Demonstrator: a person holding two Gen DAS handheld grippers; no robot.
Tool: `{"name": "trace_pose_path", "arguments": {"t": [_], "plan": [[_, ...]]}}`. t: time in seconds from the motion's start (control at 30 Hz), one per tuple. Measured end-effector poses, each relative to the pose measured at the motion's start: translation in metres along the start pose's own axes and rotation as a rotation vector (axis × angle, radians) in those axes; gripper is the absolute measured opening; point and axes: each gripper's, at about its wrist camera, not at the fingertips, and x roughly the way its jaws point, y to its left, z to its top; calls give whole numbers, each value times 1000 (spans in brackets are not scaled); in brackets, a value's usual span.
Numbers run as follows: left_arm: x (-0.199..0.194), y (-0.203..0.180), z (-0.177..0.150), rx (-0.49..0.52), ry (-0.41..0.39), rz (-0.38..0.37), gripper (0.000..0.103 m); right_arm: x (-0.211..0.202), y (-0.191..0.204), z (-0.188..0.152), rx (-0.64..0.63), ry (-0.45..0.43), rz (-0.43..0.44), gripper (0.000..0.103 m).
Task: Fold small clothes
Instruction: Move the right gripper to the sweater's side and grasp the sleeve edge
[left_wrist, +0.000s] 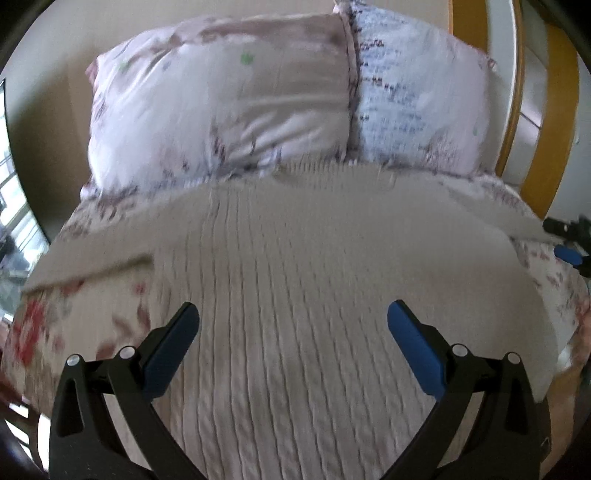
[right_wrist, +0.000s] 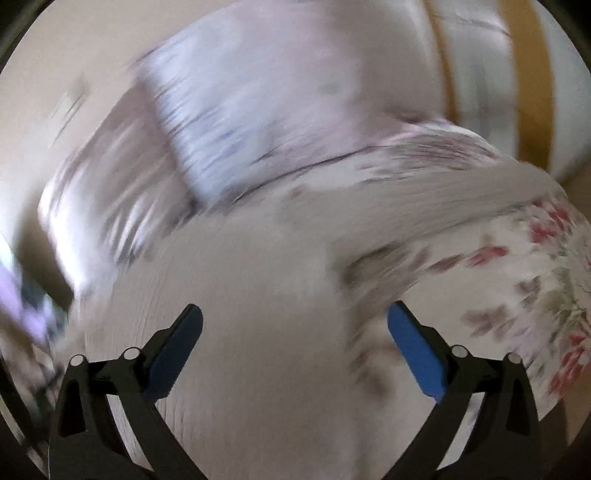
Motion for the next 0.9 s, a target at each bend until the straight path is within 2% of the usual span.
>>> {"name": "trace_pose_path", "arguments": {"t": [0.03,0.1,0.17,0.23,0.3,0.4,0.57,0.7,0.8,0.9], "plan": [[3,-1,7,4,0,-2,101,3,-12,11,42,2,-10,88],[13,-2,20,17,2,-6,101,17,-53,42,193,26,-62,80],[23,-4,31,31,-3,2,101,29,-82,52,311,50,-95,74],[31,-5,41,41,-4,9,101,39,-109,58,417,74,-115,62],[38,-5,48,43,1,4,101,50,-137,60,528,89,-136,59],[50,-3,55,30,14,-15,101,56,-163,59,634,95,-112,56],[71,1,60,-11,44,-61,101,64,-181,65,693,58,-107,49],[76,4,60,-30,6,-84,101,66,-190,70,693,22,-134,33],[79,7,61,-45,-31,-103,101,64,-191,69,646,5,-177,18],[87,11,62,-64,-18,-154,101,67,-189,71,606,5,-208,12]]}}
